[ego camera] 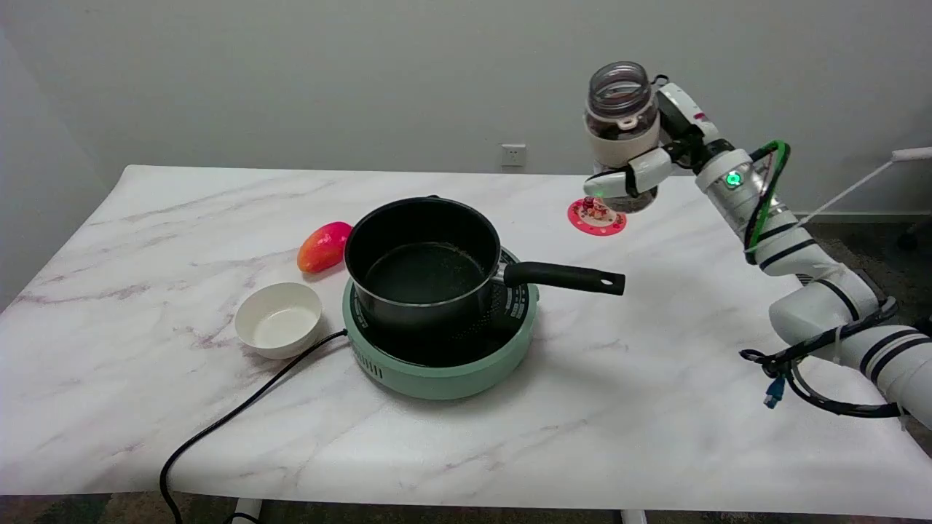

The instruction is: Pour the contents of the bottle into the soup pot.

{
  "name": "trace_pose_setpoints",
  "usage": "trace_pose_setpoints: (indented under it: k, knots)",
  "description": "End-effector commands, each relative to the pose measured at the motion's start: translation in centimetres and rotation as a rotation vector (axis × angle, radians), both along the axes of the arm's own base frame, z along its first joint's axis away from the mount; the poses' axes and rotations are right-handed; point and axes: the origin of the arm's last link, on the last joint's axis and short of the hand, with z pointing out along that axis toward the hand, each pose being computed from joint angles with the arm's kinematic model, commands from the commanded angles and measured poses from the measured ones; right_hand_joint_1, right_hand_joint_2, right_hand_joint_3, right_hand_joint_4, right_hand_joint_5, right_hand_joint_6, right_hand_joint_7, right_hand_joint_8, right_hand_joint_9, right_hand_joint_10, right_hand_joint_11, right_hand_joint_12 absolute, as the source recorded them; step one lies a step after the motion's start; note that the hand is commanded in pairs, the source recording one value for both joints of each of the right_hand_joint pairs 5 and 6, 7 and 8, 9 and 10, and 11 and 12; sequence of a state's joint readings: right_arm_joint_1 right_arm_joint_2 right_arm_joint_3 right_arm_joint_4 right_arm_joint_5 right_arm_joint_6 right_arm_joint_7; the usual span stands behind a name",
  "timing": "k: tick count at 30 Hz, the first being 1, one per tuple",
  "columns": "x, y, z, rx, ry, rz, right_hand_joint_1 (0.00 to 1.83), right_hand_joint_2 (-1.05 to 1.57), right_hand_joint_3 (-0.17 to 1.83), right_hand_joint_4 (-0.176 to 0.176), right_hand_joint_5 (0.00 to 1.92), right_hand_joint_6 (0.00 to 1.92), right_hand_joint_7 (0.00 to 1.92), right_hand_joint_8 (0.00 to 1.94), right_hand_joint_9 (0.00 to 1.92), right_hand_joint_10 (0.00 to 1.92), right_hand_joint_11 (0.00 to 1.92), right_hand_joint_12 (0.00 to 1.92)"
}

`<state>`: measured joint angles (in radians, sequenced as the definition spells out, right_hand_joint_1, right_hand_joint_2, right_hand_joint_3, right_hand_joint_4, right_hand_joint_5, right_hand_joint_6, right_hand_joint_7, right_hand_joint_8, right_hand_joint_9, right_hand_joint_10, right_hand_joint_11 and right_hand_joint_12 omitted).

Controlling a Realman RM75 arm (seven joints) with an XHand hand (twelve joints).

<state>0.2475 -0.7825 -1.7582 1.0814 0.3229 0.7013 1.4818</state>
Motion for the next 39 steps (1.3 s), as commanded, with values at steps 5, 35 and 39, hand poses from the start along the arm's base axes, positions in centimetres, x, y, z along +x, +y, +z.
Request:
trace_pose_setpoints:
  k: [5,35,39]
  knots:
    - [6.1,-2.7,-10.6,0.11,0.315,0.07,1.44,1.37,0.42,0.0,1.92,1.92,1.92,1.92,1.37,1.37,1.25,1.25]
    - [5.3,-1.9,-18.9,0.053,0.997,0.202,1.45,1.35,0.45,0.0,1.92,1.92,1.92,1.92,1.38,1.38,1.24,1.24]
    - [5.4,-1.9,-19.2,0.031,1.062,0.217,1.42,1.36,0.45,0.0,1.92,1.92,1.92,1.92,1.37,1.37,1.23,1.23]
